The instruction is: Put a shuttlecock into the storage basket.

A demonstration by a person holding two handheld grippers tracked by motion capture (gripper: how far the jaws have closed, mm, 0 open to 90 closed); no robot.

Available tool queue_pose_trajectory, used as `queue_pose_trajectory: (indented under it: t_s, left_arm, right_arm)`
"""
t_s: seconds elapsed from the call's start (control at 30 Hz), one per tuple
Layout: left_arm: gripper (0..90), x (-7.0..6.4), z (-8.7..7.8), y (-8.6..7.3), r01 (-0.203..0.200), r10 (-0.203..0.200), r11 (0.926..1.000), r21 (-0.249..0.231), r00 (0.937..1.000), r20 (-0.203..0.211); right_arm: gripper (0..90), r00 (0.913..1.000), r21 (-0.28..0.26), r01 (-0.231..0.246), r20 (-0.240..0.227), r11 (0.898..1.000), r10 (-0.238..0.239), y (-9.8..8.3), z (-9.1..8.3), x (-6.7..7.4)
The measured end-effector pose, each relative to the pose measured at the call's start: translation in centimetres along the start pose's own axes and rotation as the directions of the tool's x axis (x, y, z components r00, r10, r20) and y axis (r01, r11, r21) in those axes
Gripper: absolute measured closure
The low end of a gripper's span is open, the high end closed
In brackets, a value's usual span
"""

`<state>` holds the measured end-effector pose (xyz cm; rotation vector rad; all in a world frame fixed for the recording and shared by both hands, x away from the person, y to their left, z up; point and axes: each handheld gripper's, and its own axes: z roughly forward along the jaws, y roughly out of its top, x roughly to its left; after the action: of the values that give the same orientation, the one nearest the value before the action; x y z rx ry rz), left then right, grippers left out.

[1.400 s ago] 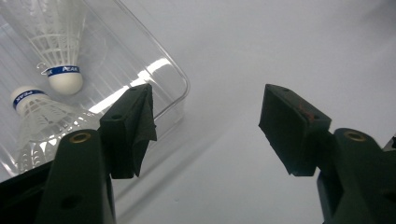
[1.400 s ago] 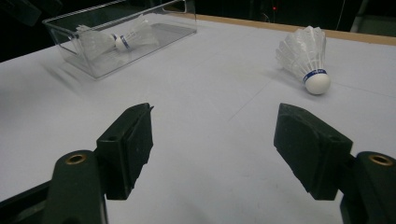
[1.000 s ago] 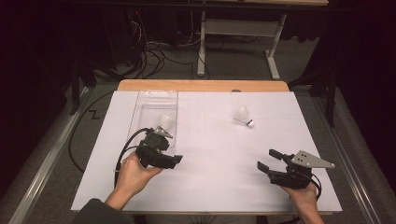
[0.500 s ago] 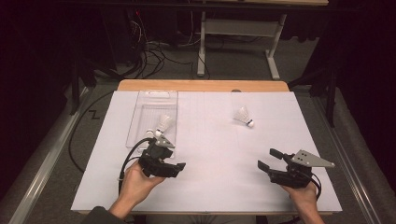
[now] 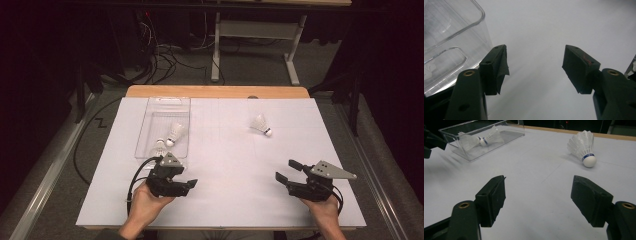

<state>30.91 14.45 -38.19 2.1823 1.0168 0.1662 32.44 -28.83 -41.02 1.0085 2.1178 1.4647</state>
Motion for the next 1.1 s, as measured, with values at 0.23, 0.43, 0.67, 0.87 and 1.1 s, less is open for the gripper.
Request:
queue_pose_trajectory:
  t_s: [0.23, 0.43, 0.67, 0.87, 1.1]
  left_arm:
    - [36.6, 0.2, 0.6, -1.3, 0.005, -0.005, 1.0000, -0.004, 0.9999, -0.010]
    - [36.6, 0.5, 0.7, -2.4, 0.020, -0.021, 0.9986, -0.049, 0.9997, -0.012]
    - [36.4, 0.9, 0.6, -3.3, 0.036, -0.036, 0.9947, -0.096, 0.9993, 0.003]
    - [36.1, 1.1, 0.4, -4.1, 0.048, -0.048, 0.9928, -0.110, 0.9988, 0.002]
    - [35.9, 1.2, 0.0, -4.7, 0.053, -0.055, 0.9902, -0.129, 0.9984, -0.013]
  right_arm:
    - [28.3, 0.9999, -0.004, -0.005, 0.015, 1.000, 0.005, 0.0, -0.2, 0.0]
    - [27.6, 0.9997, -0.003, -0.006, 0.022, 1.000, 0.006, 0.0, -0.3, 0.0]
    - [26.3, 0.9996, -0.002, -0.002, 0.028, 1.000, 0.002, 0.1, -0.1, 0.1]
    - [24.8, 0.9997, -0.013, -0.001, 0.024, 1.000, 0.001, 0.5, 0.0, 0.3]
    - [24.6, 0.9995, 0.018, -0.017, 0.027, 1.000, 0.016, 1.4, 0.6, 0.3]
